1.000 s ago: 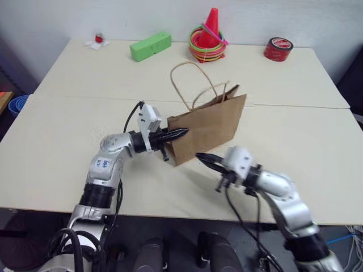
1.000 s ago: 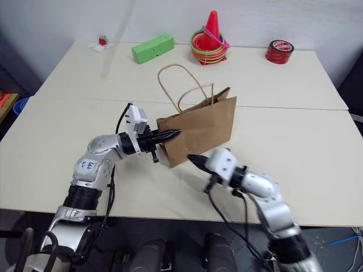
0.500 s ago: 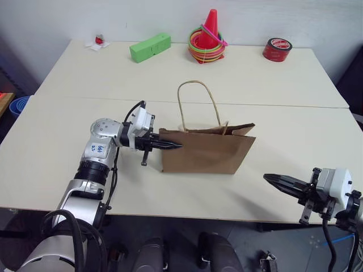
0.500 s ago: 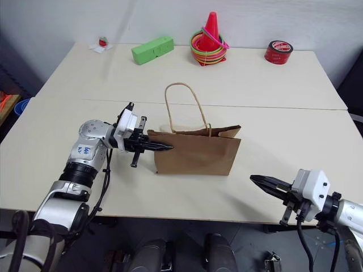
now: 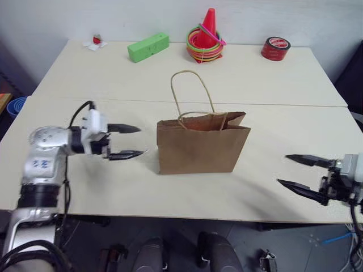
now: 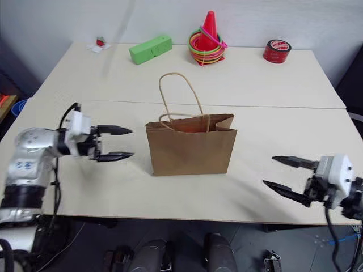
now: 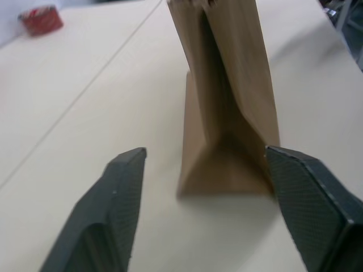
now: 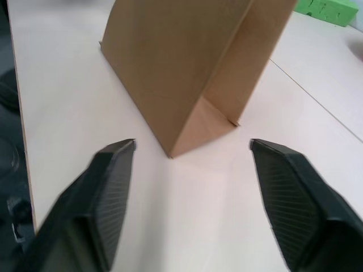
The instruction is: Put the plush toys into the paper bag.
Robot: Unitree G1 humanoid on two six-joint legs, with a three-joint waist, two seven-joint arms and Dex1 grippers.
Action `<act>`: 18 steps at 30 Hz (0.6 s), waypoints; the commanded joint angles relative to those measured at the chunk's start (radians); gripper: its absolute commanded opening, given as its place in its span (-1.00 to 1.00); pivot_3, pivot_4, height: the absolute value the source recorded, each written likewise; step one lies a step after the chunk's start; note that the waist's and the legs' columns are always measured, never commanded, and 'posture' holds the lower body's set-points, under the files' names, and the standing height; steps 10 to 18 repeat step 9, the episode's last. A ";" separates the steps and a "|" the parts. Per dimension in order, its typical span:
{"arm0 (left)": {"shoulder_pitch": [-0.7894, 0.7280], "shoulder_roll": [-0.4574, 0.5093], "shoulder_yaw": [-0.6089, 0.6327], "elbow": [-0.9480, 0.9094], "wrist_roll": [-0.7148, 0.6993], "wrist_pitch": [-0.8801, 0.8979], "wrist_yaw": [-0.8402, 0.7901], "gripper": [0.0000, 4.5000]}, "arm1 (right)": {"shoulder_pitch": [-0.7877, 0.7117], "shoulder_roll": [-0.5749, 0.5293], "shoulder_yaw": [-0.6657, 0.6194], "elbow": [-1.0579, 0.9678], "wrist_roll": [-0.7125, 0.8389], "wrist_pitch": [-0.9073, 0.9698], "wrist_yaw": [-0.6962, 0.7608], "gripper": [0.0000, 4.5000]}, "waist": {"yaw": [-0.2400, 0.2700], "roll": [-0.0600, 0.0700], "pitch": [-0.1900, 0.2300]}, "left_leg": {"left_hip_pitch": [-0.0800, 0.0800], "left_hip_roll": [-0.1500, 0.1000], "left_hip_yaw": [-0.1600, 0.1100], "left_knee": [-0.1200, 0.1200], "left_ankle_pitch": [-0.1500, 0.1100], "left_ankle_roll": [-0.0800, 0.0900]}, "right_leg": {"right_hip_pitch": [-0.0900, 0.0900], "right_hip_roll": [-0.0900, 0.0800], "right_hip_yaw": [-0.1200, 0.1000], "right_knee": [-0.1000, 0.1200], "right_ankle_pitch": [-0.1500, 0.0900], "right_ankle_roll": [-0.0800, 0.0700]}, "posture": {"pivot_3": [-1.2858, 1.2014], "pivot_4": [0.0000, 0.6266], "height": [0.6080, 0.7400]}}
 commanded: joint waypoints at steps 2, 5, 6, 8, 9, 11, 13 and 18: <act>0.163 0.094 0.153 -0.120 -0.003 0.009 0.066 0.61 | -0.078 -0.120 -0.023 0.132 0.003 -0.006 0.148 0.98 | -0.003 0.000 0.000 | 0.000 0.000 0.000 0.000 0.000 0.000 | 0.000 -0.001 0.000 -0.002 0.000 0.000 | 0.03 -0.52 1.00; 0.255 0.132 0.205 -0.132 -0.003 -0.003 0.068 0.61 | -0.166 -0.147 0.035 0.202 -0.009 -0.012 0.188 0.98 | -0.002 0.001 0.000 | 0.001 0.000 -0.002 0.000 0.000 0.000 | 0.000 -0.002 -0.001 -0.003 -0.001 -0.001 | 0.03 -0.52 1.00; 0.271 0.139 0.213 -0.137 -0.002 -0.010 0.070 0.61 | -0.193 -0.144 0.055 0.222 -0.016 -0.020 0.195 0.98 | -0.002 0.001 0.000 | 0.001 0.000 -0.002 0.000 0.000 0.000 | 0.000 -0.002 -0.001 -0.003 -0.001 -0.001 | 0.03 -0.52 1.00; 0.288 0.144 0.227 -0.156 -0.009 -0.009 0.085 0.61 | -0.225 -0.128 0.083 0.251 -0.037 -0.046 0.205 0.98 | 0.001 0.001 0.000 | 0.000 0.000 -0.002 0.000 -0.001 -0.001 | 0.000 -0.002 -0.001 -0.003 -0.001 -0.002 | 0.03 -0.52 1.00; 0.291 0.144 0.231 -0.165 -0.015 -0.004 0.093 0.61 | -0.234 -0.121 0.092 0.262 -0.044 -0.056 0.207 0.98 | 0.001 0.001 0.000 | 0.000 0.000 -0.002 0.000 -0.001 -0.001 | 0.000 -0.003 -0.002 -0.003 -0.001 -0.002 | 0.03 -0.52 1.00; 0.291 0.144 0.231 -0.165 -0.015 -0.004 0.093 0.61 | -0.234 -0.121 0.092 0.262 -0.044 -0.056 0.207 0.98 | 0.001 0.001 0.000 | 0.000 0.000 -0.002 0.000 -0.001 -0.001 | 0.000 -0.003 -0.002 -0.003 -0.001 -0.002 | 0.03 -0.52 1.00; 0.291 0.144 0.231 -0.165 -0.015 -0.004 0.093 0.61 | -0.234 -0.121 0.092 0.262 -0.044 -0.056 0.207 0.98 | 0.001 0.001 0.000 | 0.000 0.000 -0.002 0.000 -0.001 -0.001 | 0.000 -0.003 -0.002 -0.003 -0.001 -0.002 | 0.03 -0.52 1.00; 0.291 0.144 0.231 -0.165 -0.015 -0.004 0.093 0.61 | -0.234 -0.121 0.092 0.262 -0.044 -0.056 0.207 0.98 | 0.001 0.001 0.000 | 0.000 0.000 -0.002 0.000 -0.001 -0.001 | 0.000 -0.003 -0.002 -0.003 -0.001 -0.002 | 0.03 -0.52 1.00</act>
